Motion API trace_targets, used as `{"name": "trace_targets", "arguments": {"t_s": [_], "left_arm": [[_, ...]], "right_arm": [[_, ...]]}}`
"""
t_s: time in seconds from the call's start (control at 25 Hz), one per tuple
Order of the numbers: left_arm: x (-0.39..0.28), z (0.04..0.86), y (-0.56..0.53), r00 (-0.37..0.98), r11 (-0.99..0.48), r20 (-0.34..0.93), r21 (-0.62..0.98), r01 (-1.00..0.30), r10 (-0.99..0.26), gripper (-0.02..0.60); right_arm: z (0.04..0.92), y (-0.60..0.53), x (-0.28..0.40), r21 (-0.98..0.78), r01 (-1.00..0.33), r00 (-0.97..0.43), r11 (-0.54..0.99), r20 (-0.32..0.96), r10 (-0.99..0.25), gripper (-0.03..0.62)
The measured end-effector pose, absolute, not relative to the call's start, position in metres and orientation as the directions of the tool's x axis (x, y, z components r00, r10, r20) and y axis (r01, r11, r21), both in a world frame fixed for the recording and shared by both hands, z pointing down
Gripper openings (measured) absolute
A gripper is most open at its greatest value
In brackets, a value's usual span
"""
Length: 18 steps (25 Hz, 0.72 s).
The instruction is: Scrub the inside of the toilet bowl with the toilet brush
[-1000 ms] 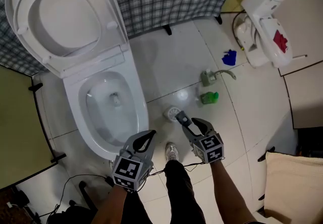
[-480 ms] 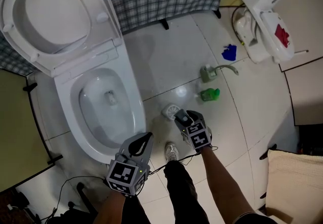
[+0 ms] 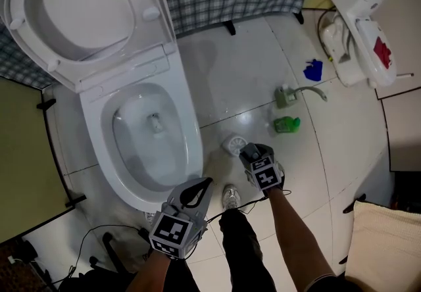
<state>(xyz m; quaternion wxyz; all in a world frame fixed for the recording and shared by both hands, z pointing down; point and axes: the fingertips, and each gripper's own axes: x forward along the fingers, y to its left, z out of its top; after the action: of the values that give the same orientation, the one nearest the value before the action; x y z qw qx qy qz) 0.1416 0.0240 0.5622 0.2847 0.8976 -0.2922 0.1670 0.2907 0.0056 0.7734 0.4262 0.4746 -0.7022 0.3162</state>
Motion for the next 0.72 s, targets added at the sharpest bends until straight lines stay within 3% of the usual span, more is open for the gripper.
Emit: {"name": "trace_targets", "arguments": {"t_s": [0.4,0.72], "left_arm": [[0.135,0.554,0.021,0.767,-0.662,0.469,0.41,-0.628,-0.438,0.009],[0.123,0.518,0.014,0.767,-0.667,0.45,0.397,-0.63,-0.457,0.009]], "right_arm": [[0.752,0.01,0.299,-0.013,-0.95,-0.15,0.312,0.896,-0.418,0.213],[0.666,0.017,0.319,-0.023,-0.97,-0.146,0.243,0.852,-0.503,0.212]]}}
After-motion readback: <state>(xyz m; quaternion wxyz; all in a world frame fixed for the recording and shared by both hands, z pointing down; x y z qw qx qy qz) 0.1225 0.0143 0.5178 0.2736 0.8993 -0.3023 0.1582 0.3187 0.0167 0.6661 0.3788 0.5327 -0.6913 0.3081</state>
